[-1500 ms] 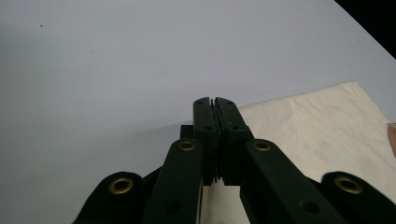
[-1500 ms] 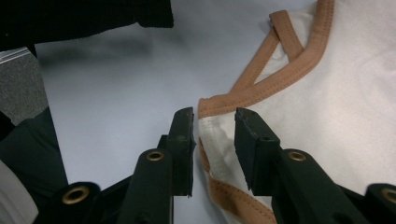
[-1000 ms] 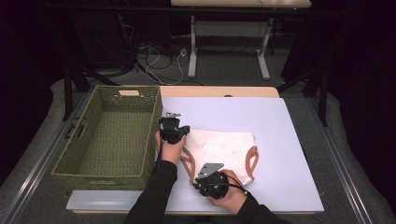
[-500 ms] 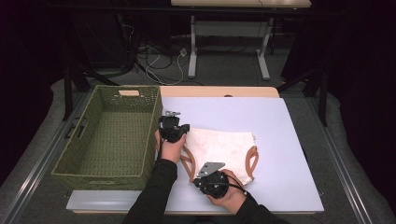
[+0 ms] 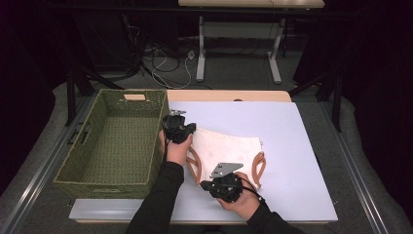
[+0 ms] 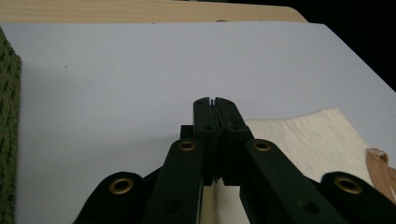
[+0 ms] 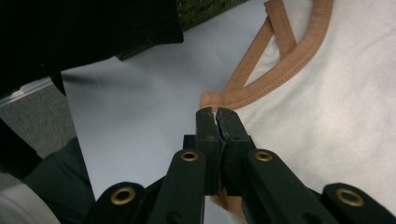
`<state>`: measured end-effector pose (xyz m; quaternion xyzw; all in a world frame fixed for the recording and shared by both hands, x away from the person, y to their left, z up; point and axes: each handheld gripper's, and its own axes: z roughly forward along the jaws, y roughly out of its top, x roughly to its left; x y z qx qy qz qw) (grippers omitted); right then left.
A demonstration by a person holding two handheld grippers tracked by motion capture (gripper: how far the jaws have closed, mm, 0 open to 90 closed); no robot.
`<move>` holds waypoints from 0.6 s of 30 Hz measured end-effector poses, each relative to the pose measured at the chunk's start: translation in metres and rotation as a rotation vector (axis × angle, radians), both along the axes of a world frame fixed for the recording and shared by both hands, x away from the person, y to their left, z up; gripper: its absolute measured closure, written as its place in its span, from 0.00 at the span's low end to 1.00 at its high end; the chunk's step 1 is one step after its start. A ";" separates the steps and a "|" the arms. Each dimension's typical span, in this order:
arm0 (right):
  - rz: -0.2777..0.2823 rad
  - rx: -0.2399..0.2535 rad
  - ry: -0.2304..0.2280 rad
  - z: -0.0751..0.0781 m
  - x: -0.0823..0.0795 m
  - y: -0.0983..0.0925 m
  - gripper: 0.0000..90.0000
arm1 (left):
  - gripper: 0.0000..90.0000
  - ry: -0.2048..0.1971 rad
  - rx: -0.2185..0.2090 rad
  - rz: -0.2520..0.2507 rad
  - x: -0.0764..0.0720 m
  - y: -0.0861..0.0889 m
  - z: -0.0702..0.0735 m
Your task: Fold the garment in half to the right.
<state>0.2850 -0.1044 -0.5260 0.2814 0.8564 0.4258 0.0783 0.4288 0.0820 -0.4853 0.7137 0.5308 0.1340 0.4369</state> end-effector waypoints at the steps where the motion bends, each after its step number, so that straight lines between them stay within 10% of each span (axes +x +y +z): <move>1: 0.001 0.010 0.003 0.001 0.001 0.000 0.98 | 0.98 -0.005 -0.001 0.004 0.000 0.001 0.001; 18: 0.027 0.081 -0.027 0.023 0.003 0.009 0.98 | 0.98 -0.039 -0.008 0.073 -0.002 0.011 0.024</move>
